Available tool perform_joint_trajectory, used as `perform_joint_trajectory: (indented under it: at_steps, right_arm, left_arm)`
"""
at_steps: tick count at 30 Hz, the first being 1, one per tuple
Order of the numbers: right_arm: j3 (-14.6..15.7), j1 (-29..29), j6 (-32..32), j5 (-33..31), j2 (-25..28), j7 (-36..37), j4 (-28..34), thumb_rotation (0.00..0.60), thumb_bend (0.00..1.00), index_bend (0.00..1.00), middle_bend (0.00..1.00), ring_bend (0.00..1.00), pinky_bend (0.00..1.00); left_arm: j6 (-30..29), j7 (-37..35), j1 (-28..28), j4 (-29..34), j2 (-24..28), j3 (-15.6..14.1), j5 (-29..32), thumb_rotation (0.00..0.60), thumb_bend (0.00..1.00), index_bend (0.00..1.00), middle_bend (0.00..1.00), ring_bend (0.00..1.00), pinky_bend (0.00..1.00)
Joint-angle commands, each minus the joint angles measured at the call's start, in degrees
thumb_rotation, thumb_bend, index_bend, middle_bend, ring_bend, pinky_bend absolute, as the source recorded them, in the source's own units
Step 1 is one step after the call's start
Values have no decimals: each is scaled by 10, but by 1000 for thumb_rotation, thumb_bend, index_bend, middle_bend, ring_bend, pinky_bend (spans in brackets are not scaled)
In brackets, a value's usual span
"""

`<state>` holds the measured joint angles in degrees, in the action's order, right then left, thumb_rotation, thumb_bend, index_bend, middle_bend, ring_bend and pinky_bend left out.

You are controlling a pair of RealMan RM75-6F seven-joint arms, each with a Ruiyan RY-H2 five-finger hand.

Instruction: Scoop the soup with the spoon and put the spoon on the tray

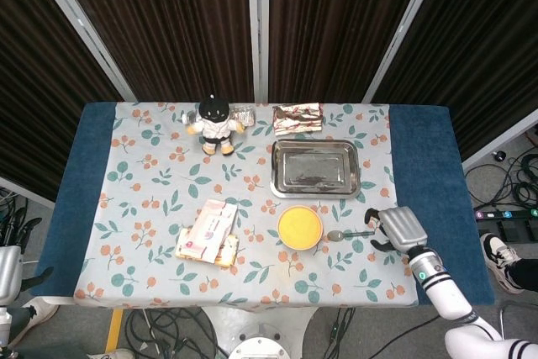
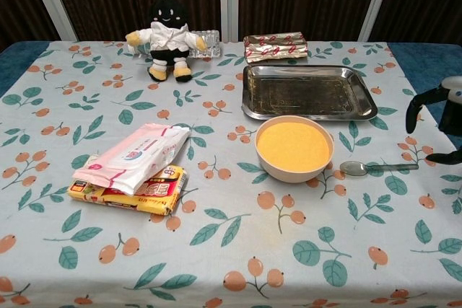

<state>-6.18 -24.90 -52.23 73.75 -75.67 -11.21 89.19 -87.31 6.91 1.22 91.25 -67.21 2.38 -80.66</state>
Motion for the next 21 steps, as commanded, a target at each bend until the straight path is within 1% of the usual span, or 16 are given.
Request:
perform_joint_trajectory:
  at_steps: [1, 6, 10, 18, 21]
  right_arm:
    - [4, -21, 24, -20, -25, -19, -21, 600, 163, 418, 994, 1000, 1000]
    - [3, -37, 34, -43, -53, -40, -43, 600, 190, 419, 994, 1000, 1000]
    - [5, -44, 36, -60, -71, -54, -55, 600, 202, 440, 995, 1000, 1000]
    - [13, -46, 32, -77, -81, -57, -65, 600, 245, 489, 997, 1000, 1000]
    - [15, -47, 32, -80, -84, -54, -69, 600, 253, 492, 997, 1000, 1000]
  left_arm:
    - [2, -2, -1, -2, -1, 0, 1, 600, 65, 236, 122, 102, 114]
    - [1, -6, 0, -7, -2, -1, 0, 600, 65, 236, 122, 102, 114]
    - [3, -9, 1, -10, -4, -2, 1, 600, 65, 236, 122, 102, 114]
    - [4, -14, 1, -17, -8, -2, 2, 600, 65, 236, 122, 102, 114]
    - [5, -16, 1, -19, -9, -3, 2, 600, 65, 236, 122, 103, 114]
